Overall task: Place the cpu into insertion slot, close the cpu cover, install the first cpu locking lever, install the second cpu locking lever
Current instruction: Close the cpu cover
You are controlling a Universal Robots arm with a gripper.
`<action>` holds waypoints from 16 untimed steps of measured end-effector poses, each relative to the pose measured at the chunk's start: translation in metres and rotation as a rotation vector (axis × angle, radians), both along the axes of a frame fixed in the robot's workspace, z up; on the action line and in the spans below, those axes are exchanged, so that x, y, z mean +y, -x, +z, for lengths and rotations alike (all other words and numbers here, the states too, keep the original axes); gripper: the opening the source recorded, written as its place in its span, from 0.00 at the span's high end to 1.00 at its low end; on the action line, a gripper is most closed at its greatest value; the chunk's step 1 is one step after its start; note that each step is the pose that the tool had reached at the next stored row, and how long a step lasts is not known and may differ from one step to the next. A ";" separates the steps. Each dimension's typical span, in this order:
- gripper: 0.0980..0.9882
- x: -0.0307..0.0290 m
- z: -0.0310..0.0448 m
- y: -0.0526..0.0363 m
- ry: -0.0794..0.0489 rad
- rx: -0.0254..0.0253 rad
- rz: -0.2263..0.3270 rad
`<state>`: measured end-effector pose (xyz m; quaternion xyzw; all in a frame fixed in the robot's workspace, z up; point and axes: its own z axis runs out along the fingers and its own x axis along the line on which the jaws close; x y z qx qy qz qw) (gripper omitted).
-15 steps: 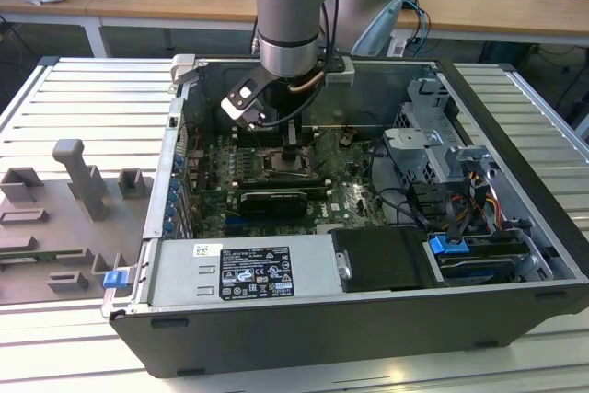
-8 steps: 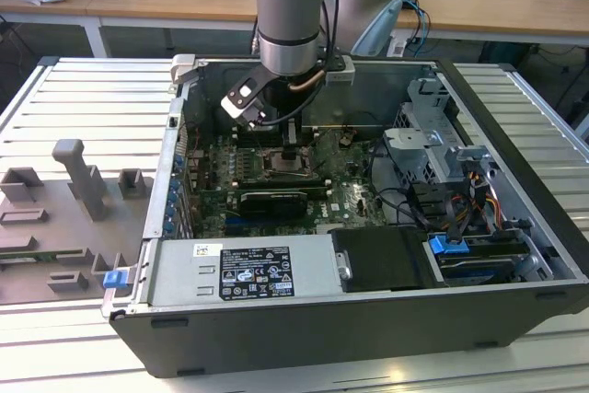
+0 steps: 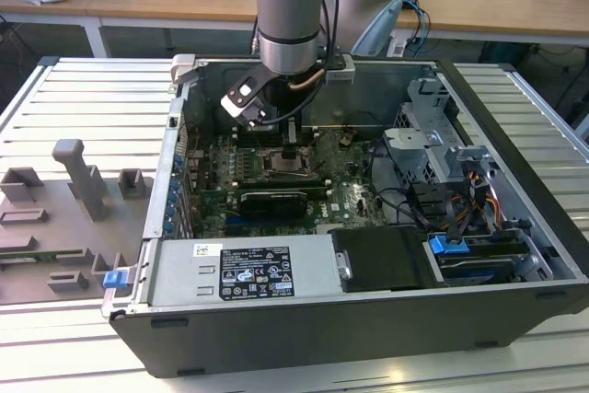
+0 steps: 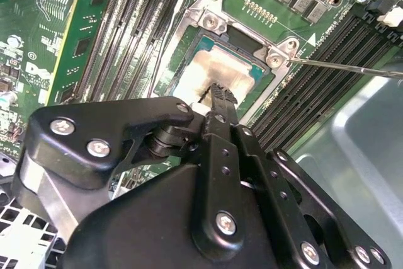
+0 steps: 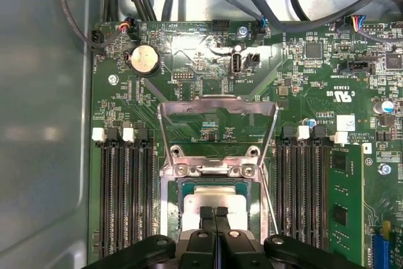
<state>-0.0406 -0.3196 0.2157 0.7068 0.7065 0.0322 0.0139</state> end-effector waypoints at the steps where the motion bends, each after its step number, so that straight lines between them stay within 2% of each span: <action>1: 0.99 0.0000 0.0003 0.0000 0.000 -0.0001 0.000; 16: 0.99 0.0000 0.0040 0.0000 0.002 -0.0001 0.000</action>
